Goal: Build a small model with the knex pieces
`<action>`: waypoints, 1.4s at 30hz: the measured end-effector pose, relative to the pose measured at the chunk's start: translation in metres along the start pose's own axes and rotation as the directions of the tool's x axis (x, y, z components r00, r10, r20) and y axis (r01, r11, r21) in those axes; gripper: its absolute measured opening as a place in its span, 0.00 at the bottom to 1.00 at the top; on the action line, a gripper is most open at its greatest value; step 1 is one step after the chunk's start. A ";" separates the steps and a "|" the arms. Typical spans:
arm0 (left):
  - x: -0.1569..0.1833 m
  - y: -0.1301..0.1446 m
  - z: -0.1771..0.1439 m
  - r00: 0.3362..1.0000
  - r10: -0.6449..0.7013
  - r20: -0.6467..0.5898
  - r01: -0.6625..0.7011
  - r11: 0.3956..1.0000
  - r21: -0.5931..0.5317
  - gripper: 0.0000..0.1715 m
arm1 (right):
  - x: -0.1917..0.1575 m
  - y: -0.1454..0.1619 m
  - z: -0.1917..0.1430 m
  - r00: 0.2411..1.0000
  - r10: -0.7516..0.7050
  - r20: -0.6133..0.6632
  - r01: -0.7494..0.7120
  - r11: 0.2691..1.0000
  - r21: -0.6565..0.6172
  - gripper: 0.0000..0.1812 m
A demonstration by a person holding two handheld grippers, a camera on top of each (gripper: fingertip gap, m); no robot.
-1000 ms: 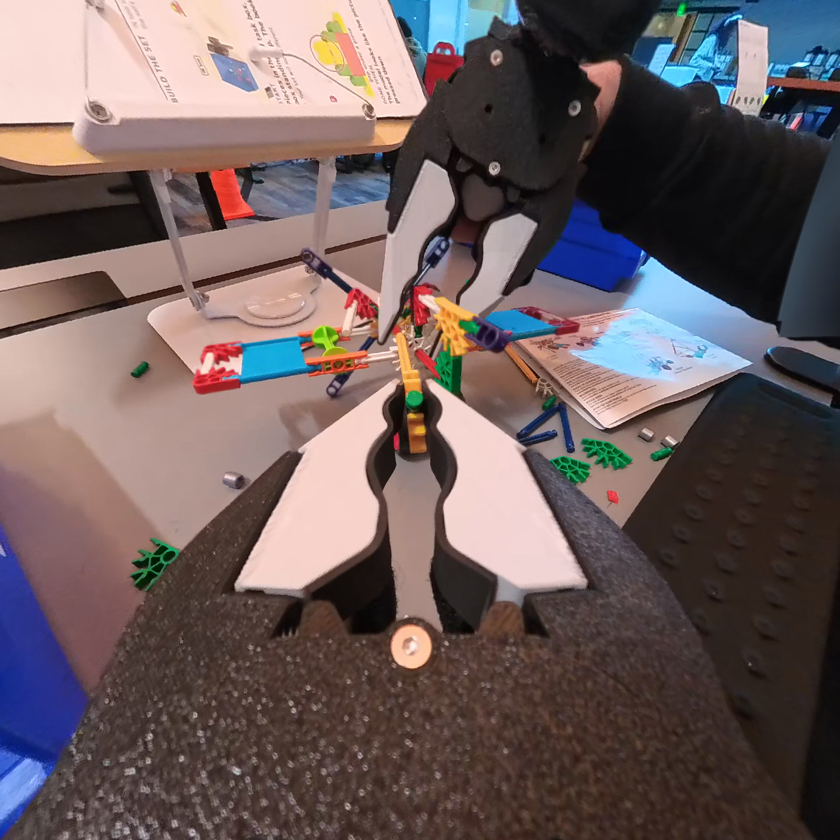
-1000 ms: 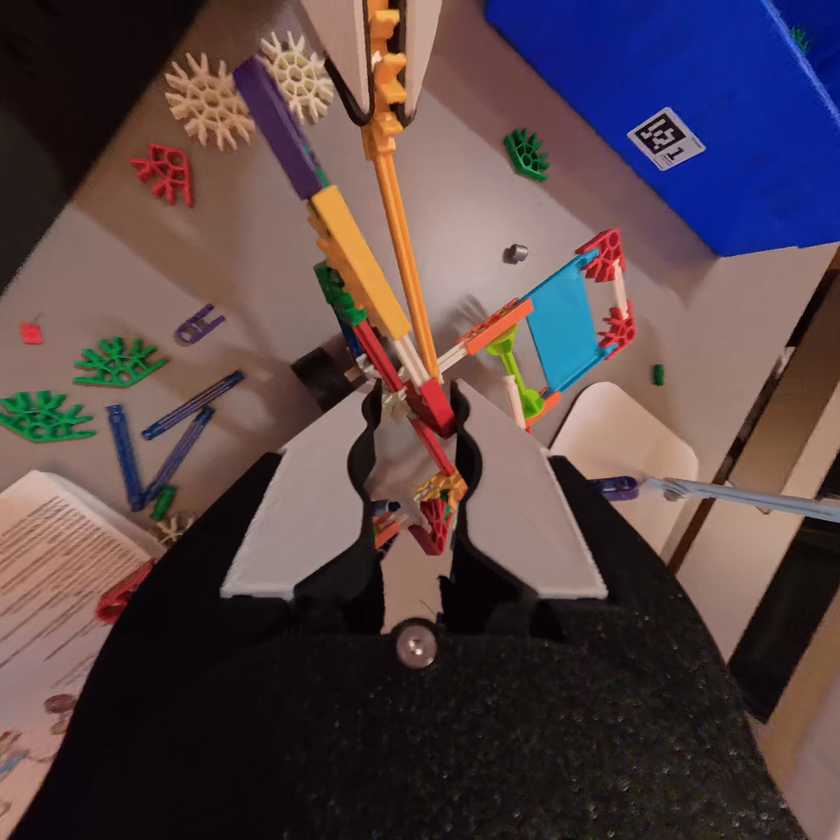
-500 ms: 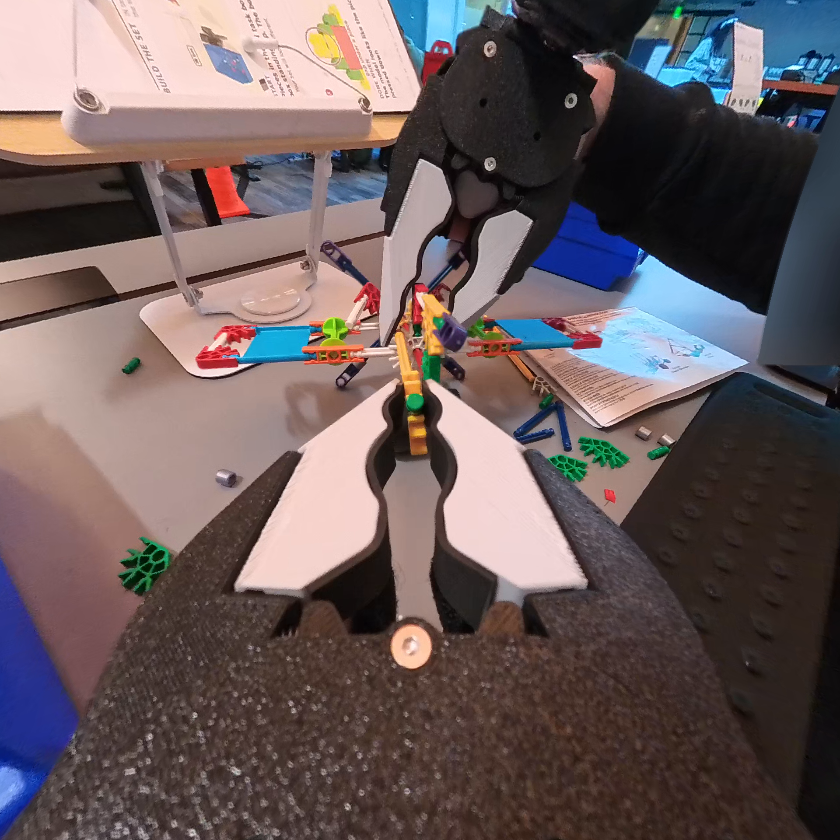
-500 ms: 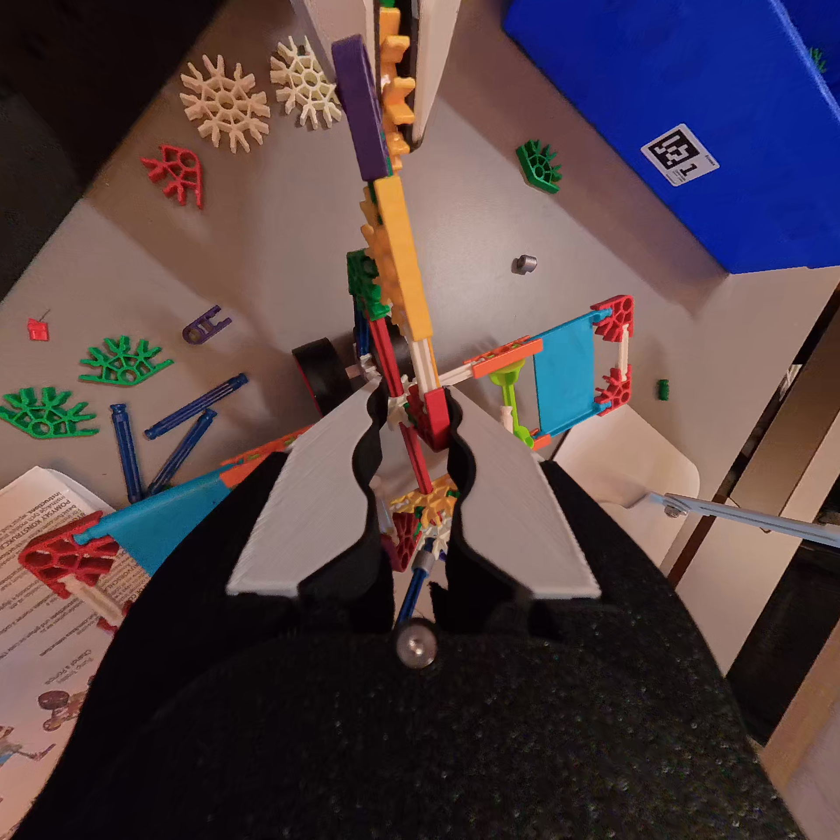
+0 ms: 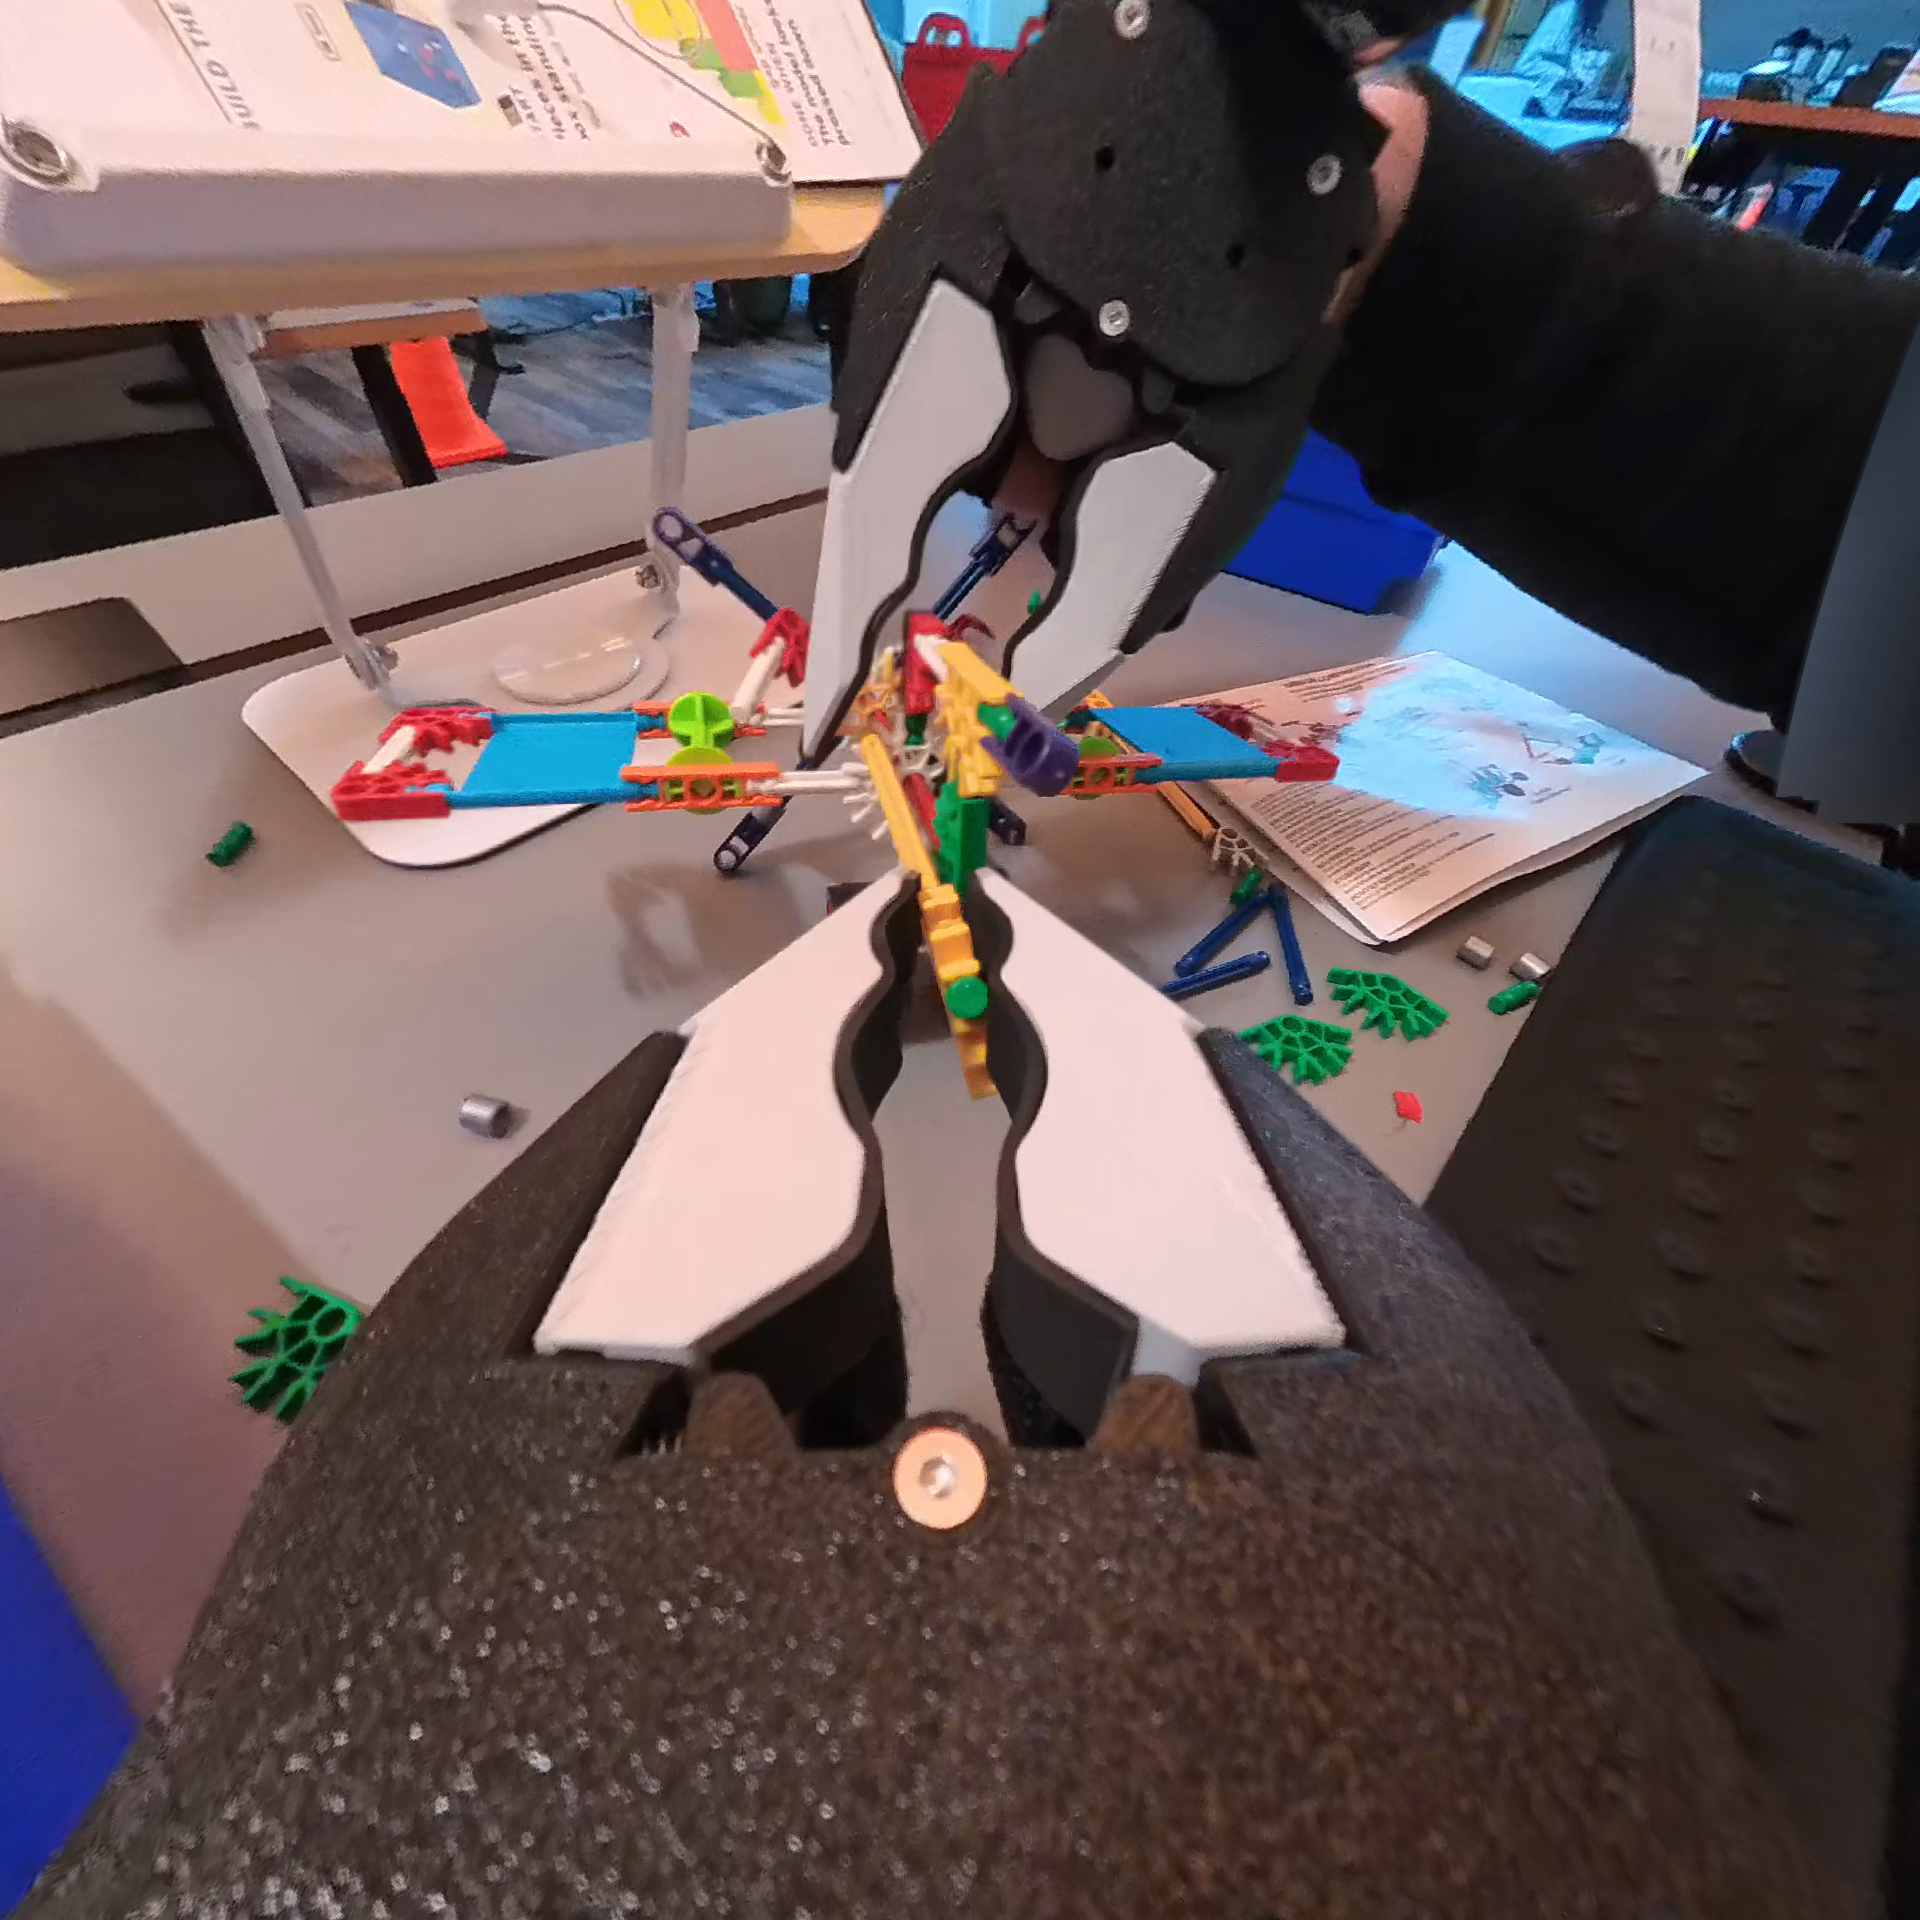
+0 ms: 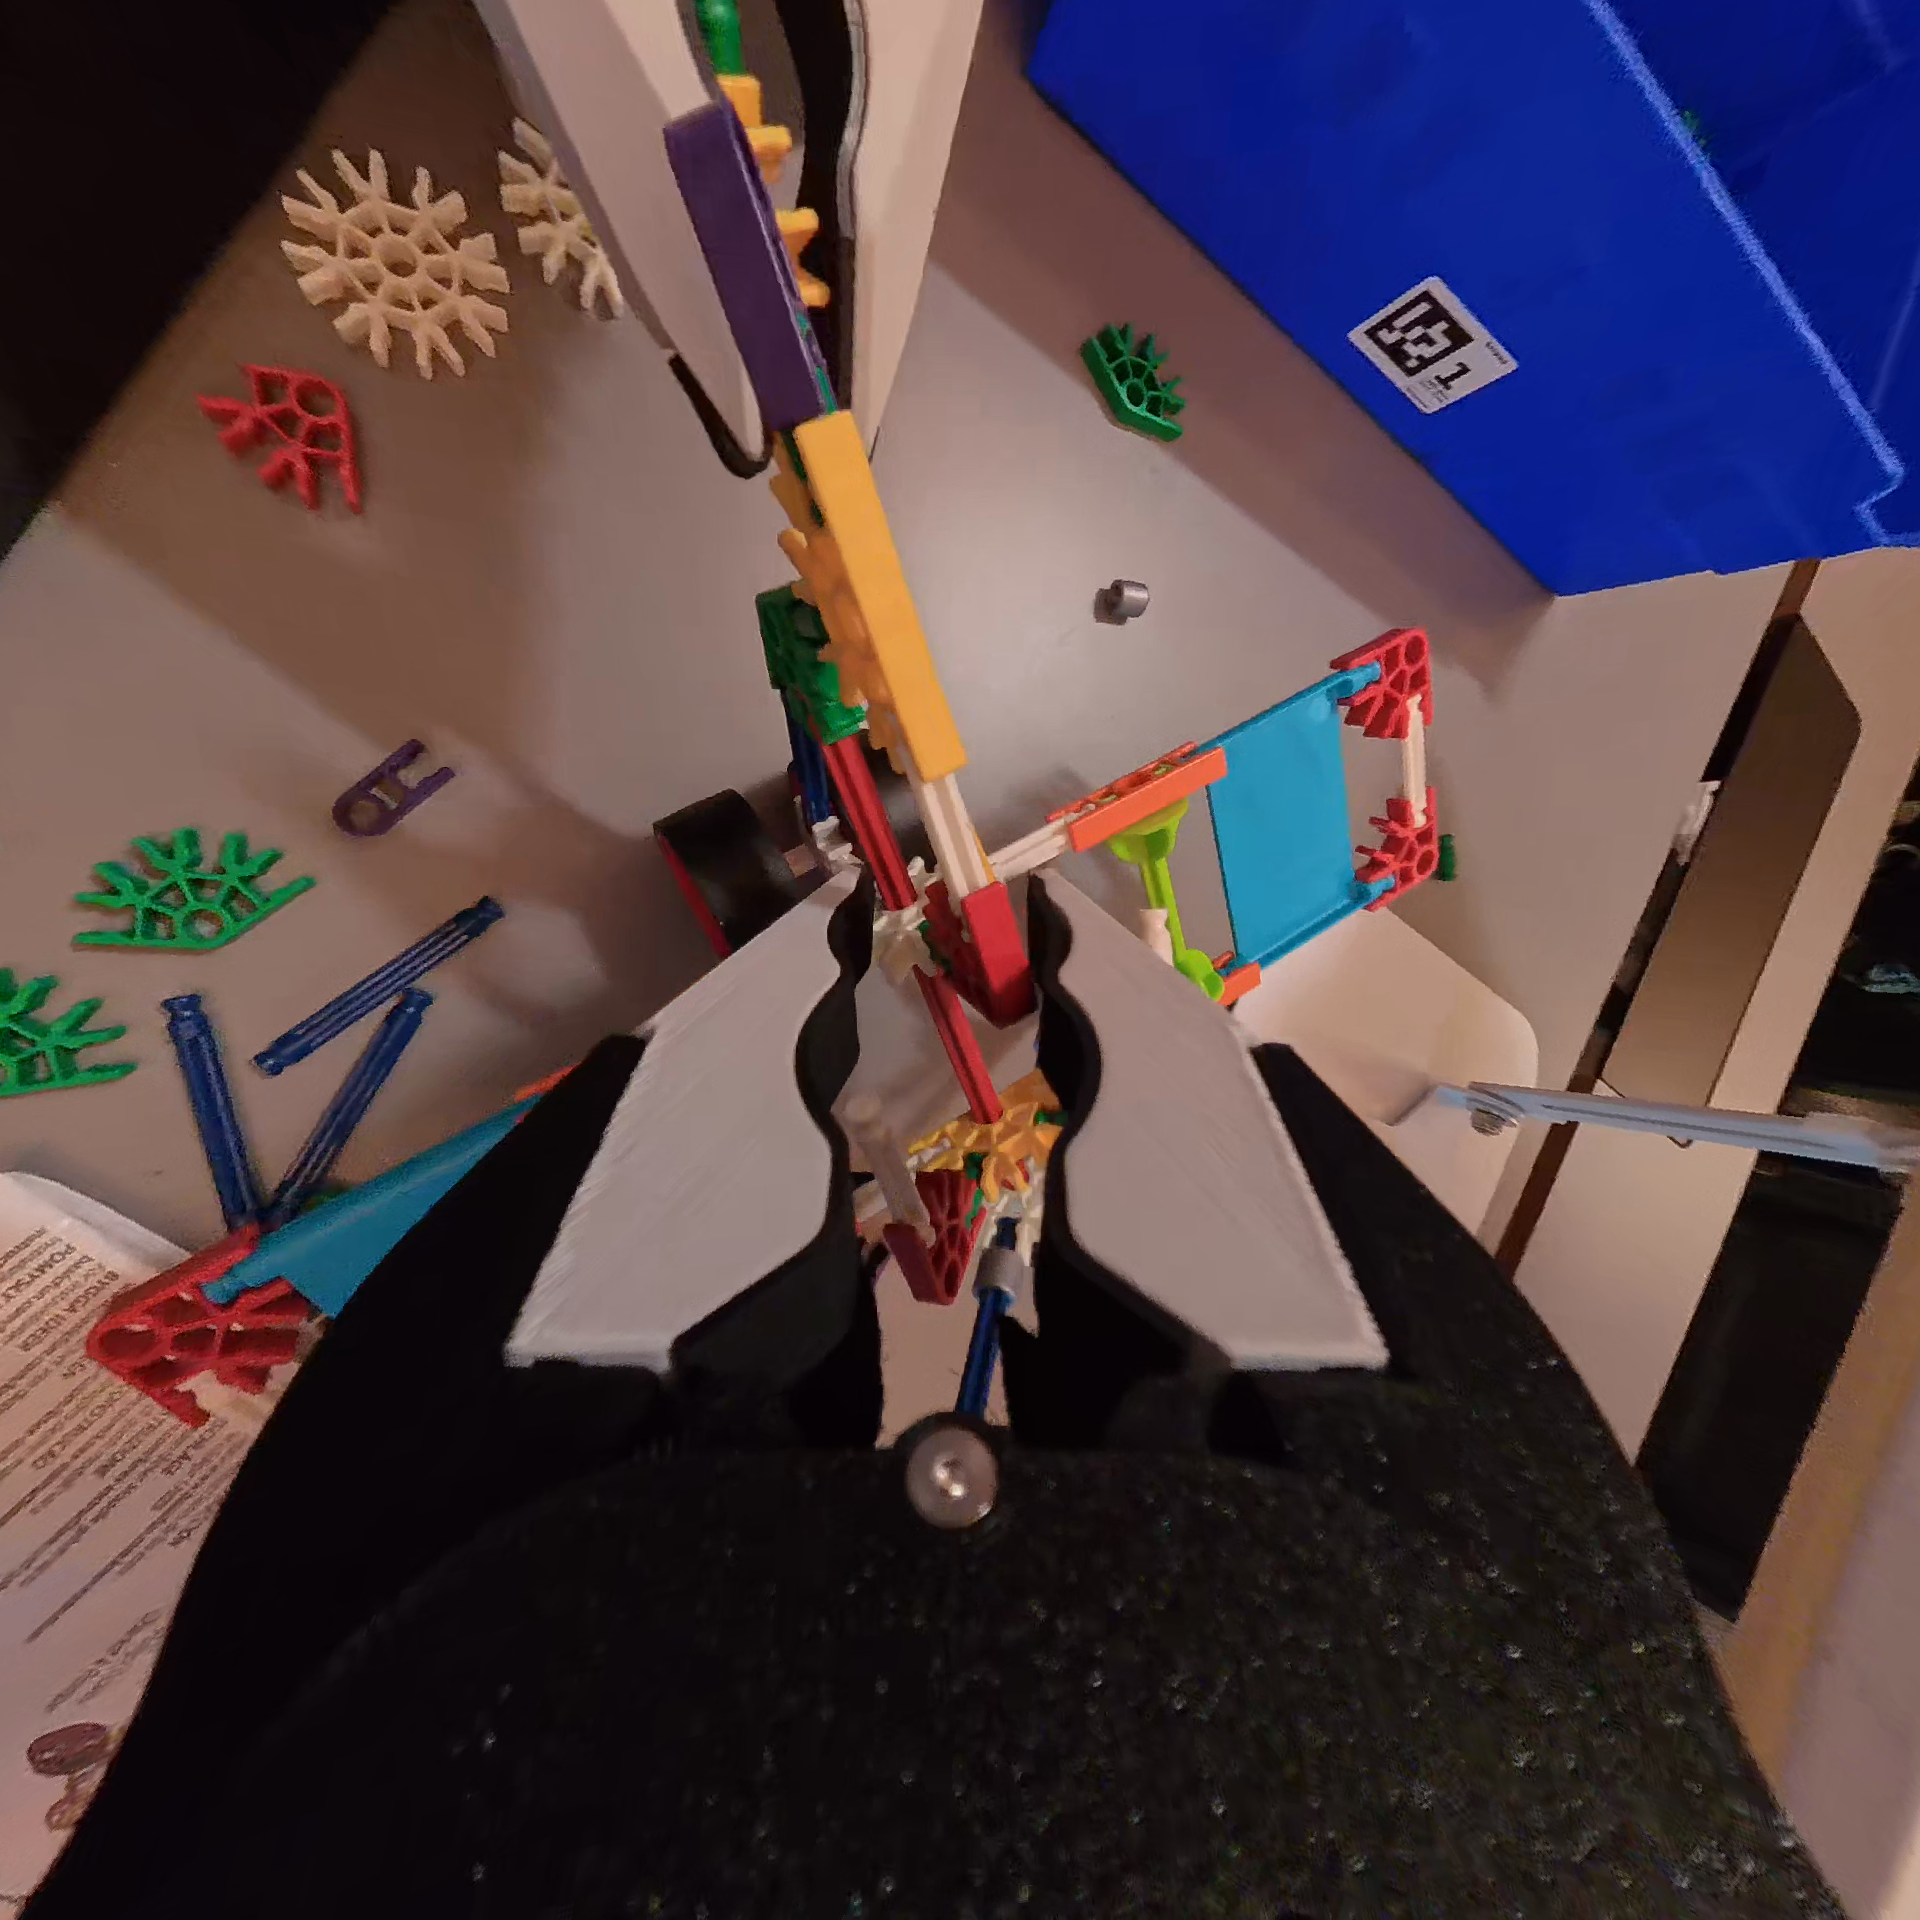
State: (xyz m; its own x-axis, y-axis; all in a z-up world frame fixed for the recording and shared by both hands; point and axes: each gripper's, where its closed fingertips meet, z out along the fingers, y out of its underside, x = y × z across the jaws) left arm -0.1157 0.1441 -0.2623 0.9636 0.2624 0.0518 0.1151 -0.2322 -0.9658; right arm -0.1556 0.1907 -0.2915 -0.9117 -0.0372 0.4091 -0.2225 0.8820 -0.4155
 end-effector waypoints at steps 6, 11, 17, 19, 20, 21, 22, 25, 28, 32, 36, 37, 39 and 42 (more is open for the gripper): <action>-0.008 -0.003 0.000 1.000 -0.002 0.021 0.003 1.000 -0.030 0.03 | 0.002 0.000 -0.003 0.999 -0.039 -0.029 0.039 0.999 -0.002 0.20; -0.010 -0.001 0.003 1.000 -0.016 0.020 0.017 0.999 -0.044 0.03 | 0.000 0.001 -0.005 0.994 -0.083 -0.065 0.082 0.996 -0.016 0.13; -0.010 0.000 0.006 1.000 -0.019 0.010 0.019 0.999 -0.051 0.03 | 0.000 0.002 -0.008 0.993 -0.063 -0.098 0.063 0.998 0.003 0.13; -0.011 -0.001 0.007 1.000 -0.016 0.010 0.017 0.998 -0.056 0.03 | 0.002 0.003 -0.010 0.991 -0.056 -0.118 0.056 0.998 0.002 0.13; -0.011 -0.001 0.008 1.000 -0.017 0.009 0.018 0.998 -0.059 0.03 | 0.003 0.003 -0.011 0.991 -0.041 -0.127 0.042 0.999 0.003 0.14; -0.012 -0.001 0.008 1.000 -0.017 0.008 0.018 0.998 -0.062 0.03 | 0.003 0.003 -0.012 0.992 -0.024 -0.127 0.026 1.000 0.010 0.16; -0.012 -0.001 0.008 1.000 -0.017 0.007 0.017 0.997 -0.069 0.03 | 0.004 0.002 -0.013 0.992 -0.013 -0.128 0.015 1.000 0.021 0.16; -0.014 -0.002 0.009 1.000 -0.019 0.003 0.019 0.997 -0.080 0.03 | 0.007 0.004 -0.018 0.991 0.014 -0.135 -0.010 1.000 0.028 0.17; -0.015 -0.003 0.011 1.000 -0.019 0.001 0.019 0.995 -0.095 0.03 | 0.004 0.007 -0.018 0.994 -0.003 -0.113 0.005 1.000 0.015 0.12; -0.015 -0.004 0.014 1.000 -0.019 -0.007 0.018 0.994 -0.107 0.03 | 0.002 0.011 -0.017 0.997 -0.012 -0.070 0.010 1.000 -0.026 0.11; -0.012 -0.007 0.017 1.000 -0.010 -0.010 0.009 0.995 -0.104 0.03 | 0.003 0.013 -0.019 0.999 -0.020 -0.046 0.018 0.999 -0.035 0.08; -0.012 -0.007 0.017 1.000 -0.009 -0.011 0.008 0.994 -0.105 0.03 | 0.002 0.014 -0.019 0.999 -0.022 -0.042 0.020 0.999 -0.036 0.07; -0.012 -0.007 0.019 1.000 -0.010 -0.013 0.009 0.995 -0.104 0.03 | 0.002 0.015 -0.019 0.999 -0.030 -0.041 0.029 0.999 -0.043 0.06; -0.012 -0.007 0.019 1.000 -0.008 -0.009 0.007 0.995 -0.100 0.03 | 0.002 0.015 -0.019 0.998 -0.034 -0.045 0.032 0.999 -0.038 0.06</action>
